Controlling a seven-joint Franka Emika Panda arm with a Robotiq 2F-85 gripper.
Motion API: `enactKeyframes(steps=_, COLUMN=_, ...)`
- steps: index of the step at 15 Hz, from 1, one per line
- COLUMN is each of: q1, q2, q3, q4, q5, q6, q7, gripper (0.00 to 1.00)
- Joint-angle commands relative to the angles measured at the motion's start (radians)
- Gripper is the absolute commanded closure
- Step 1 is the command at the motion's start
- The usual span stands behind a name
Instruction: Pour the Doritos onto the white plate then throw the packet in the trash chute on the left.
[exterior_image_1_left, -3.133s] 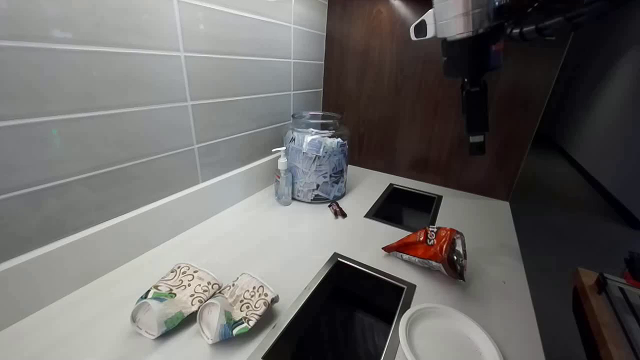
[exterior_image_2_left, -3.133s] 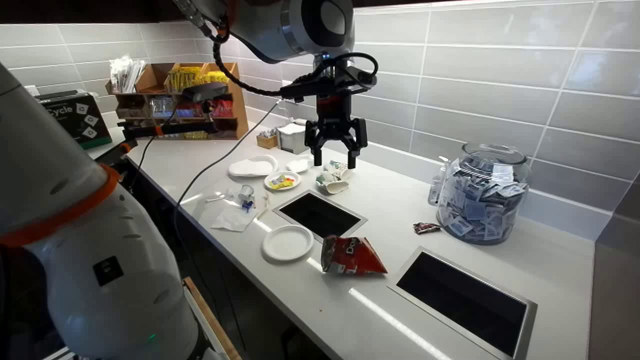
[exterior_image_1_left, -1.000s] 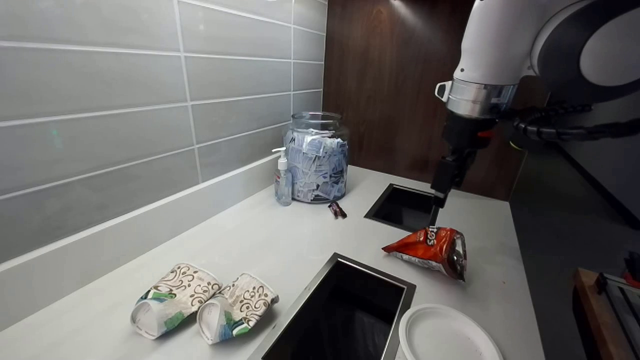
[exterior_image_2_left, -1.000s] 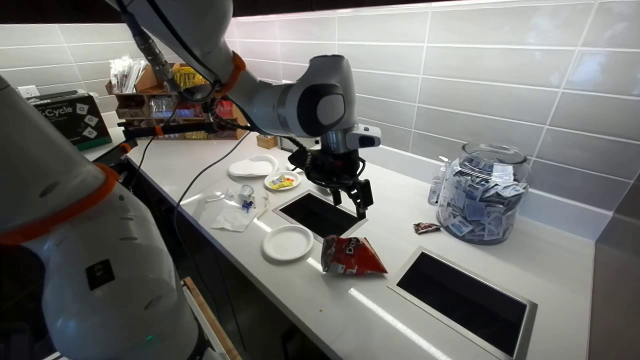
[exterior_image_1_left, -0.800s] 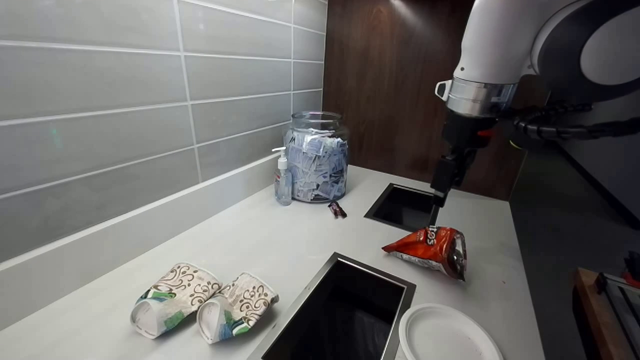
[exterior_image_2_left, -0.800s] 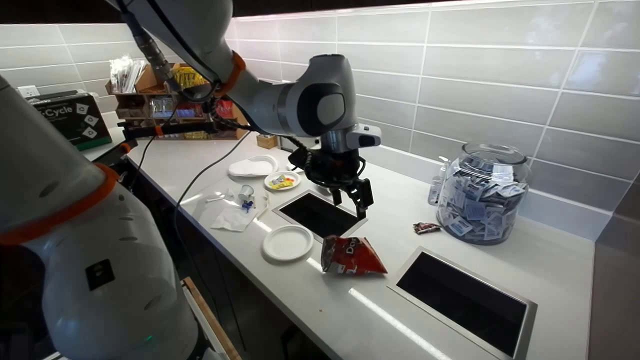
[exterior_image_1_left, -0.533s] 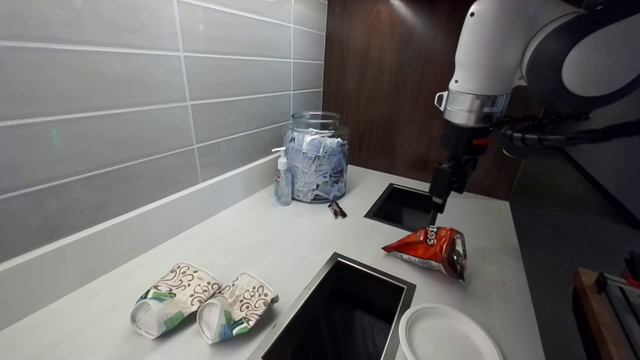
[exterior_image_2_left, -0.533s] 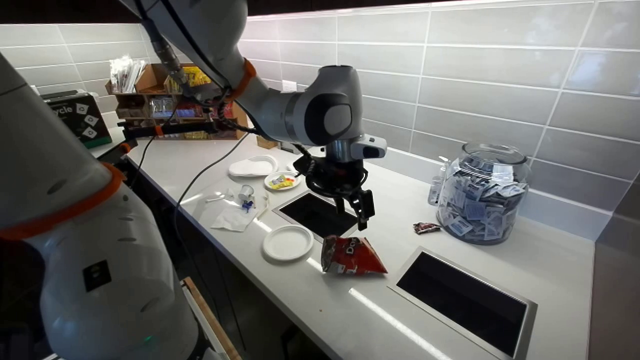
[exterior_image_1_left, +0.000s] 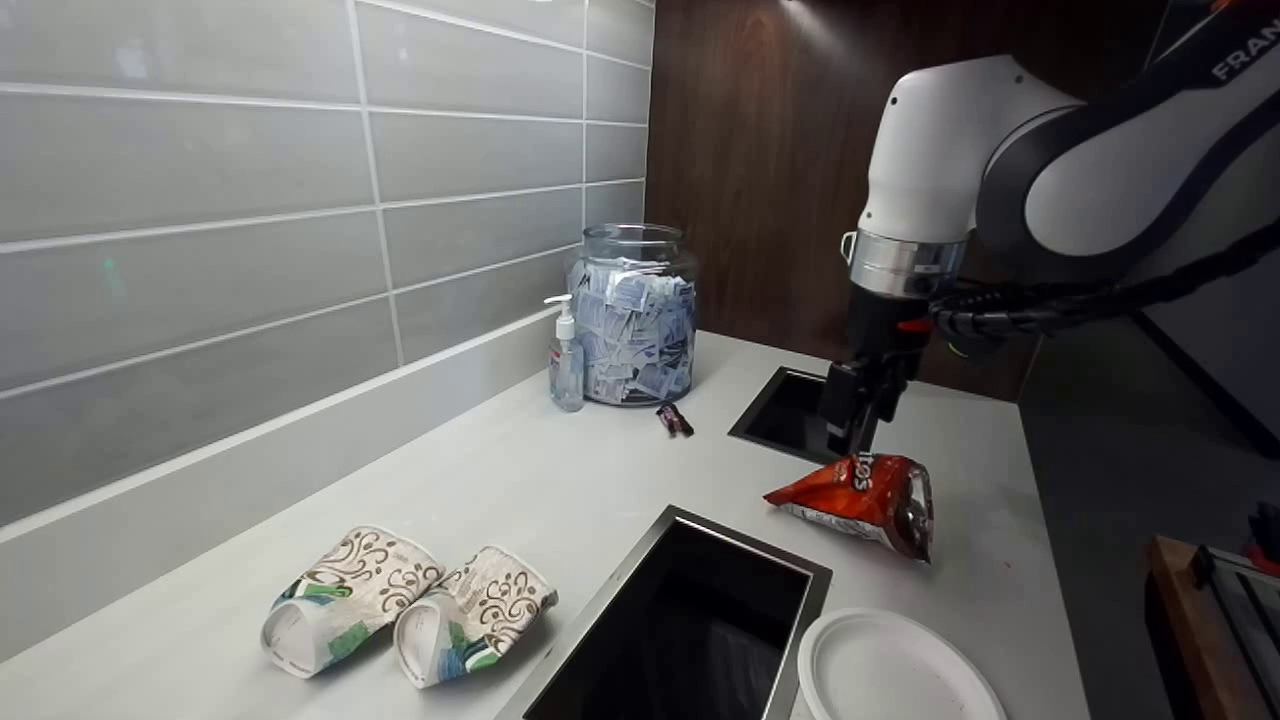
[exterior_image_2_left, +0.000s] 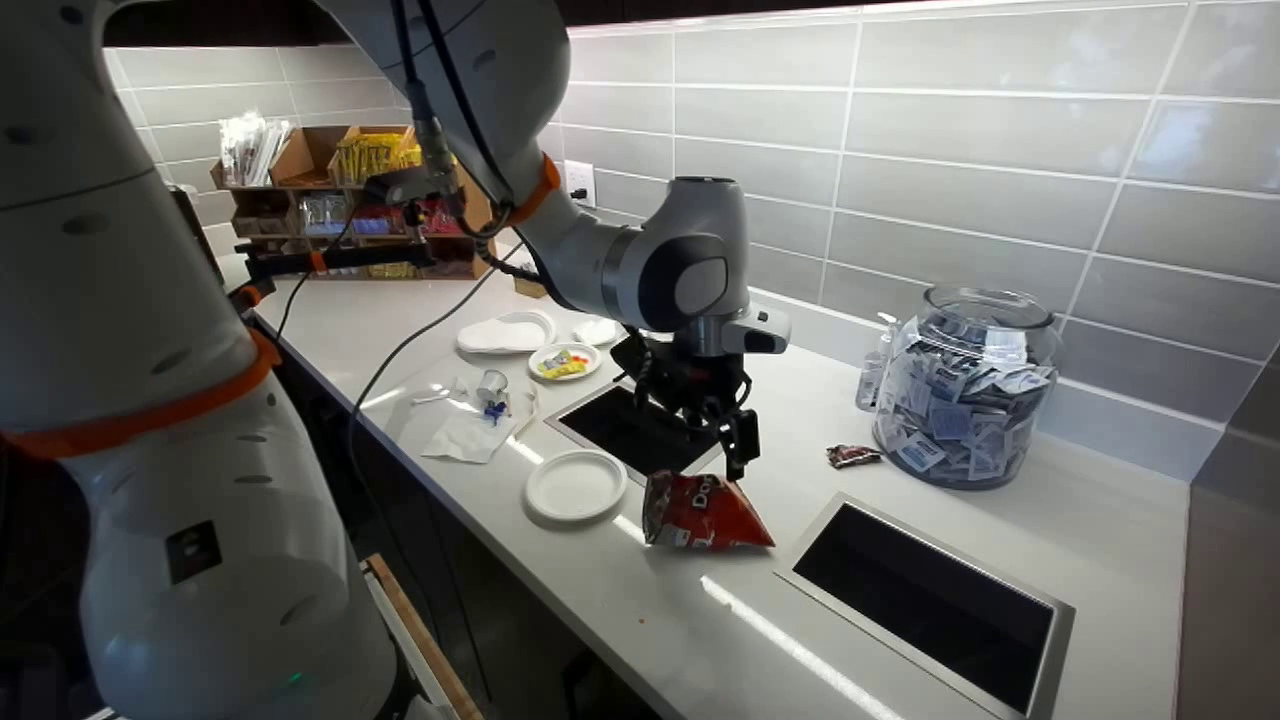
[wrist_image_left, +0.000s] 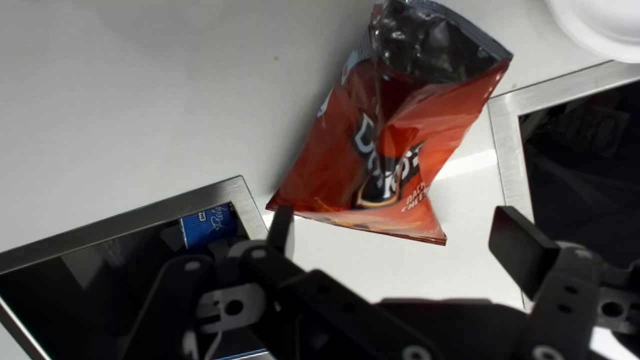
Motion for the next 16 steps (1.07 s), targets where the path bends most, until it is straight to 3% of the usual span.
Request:
enactKeyframes(steps=1, q1=0.019, q2=0.081, q3=-0.019, q4=0.026, q5=0.04, q6=0.058, q7=-0.013, gripper=0.0)
enactKeyframes(steps=6, q1=0.027, q2=0.152, q3=-0.033, q4=0.048, q5=0.038, q6=0.116, q7=-0.009, gripper=0.04)
enactKeyframes(steps=7, q1=0.03, q2=0.162, q3=-0.037, q4=0.052, q5=0.04, q6=0.121, q7=-0.011, gripper=0.27)
enactKeyframes(steps=9, q1=0.034, q2=0.181, q3=-0.046, q4=0.062, q5=0.037, q6=0.127, q7=-0.01, gripper=0.31)
enactKeyframes(steps=16, q1=0.043, q2=0.22, q3=-0.064, q4=0.087, q5=0.059, q6=0.127, q7=-0.025, gripper=0.86)
